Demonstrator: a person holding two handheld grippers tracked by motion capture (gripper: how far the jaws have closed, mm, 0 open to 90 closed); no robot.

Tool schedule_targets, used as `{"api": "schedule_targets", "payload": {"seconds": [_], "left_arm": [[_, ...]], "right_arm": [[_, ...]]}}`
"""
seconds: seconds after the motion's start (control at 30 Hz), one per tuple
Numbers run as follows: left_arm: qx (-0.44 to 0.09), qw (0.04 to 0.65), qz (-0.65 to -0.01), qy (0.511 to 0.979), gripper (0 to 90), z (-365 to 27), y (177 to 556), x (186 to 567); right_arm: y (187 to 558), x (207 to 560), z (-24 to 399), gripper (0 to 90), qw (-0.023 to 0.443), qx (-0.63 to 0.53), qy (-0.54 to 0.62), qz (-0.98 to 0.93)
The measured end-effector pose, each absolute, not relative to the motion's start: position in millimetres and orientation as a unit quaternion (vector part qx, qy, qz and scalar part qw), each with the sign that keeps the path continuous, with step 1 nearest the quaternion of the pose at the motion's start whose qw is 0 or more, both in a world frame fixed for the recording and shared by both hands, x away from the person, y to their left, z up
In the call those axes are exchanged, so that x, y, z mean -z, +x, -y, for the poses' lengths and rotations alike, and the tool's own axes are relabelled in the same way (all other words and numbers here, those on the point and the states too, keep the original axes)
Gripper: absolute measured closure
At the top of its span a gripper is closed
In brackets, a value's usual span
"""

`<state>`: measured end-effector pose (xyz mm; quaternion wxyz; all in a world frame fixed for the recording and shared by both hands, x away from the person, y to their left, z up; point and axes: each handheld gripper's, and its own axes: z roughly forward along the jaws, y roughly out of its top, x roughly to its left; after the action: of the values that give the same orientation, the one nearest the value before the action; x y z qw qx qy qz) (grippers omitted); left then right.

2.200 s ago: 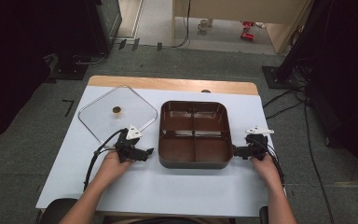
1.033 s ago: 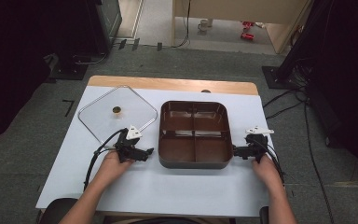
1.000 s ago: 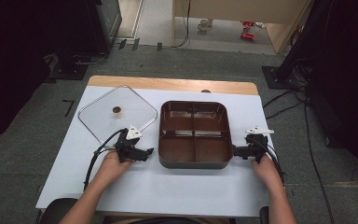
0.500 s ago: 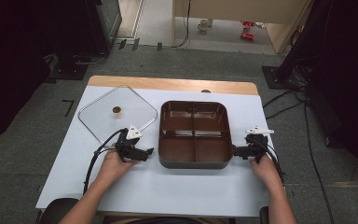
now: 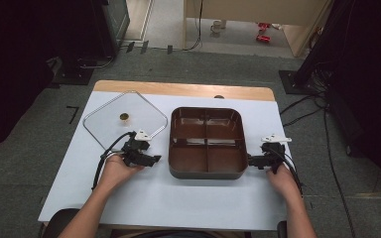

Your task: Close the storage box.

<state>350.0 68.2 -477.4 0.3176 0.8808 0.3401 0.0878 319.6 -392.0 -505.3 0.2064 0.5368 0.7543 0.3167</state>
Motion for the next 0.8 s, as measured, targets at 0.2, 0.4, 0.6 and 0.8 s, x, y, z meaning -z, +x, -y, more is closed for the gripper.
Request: {"api": "schedule_targets", "payload": {"seconds": [0.2,0.4,0.6,0.8], "left_arm": [[-0.090,0.335,-0.338,0.875,35.0,-77,352,465],[-0.109,0.334,-0.327,0.877,39.3,-84,355,459],[-0.095,0.362,-0.347,0.860,41.5,-93,364,449],[-0.100,0.367,-0.353,0.855,40.9,-99,375,445]], "right_arm": [[320,505,392,0.0,0.206,-0.317,0.537,-0.754],[320,505,392,0.0,0.206,-0.317,0.537,-0.754],[320,505,392,0.0,0.206,-0.317,0.537,-0.754],[320,505,392,0.0,0.206,-0.317,0.537,-0.754]]}}
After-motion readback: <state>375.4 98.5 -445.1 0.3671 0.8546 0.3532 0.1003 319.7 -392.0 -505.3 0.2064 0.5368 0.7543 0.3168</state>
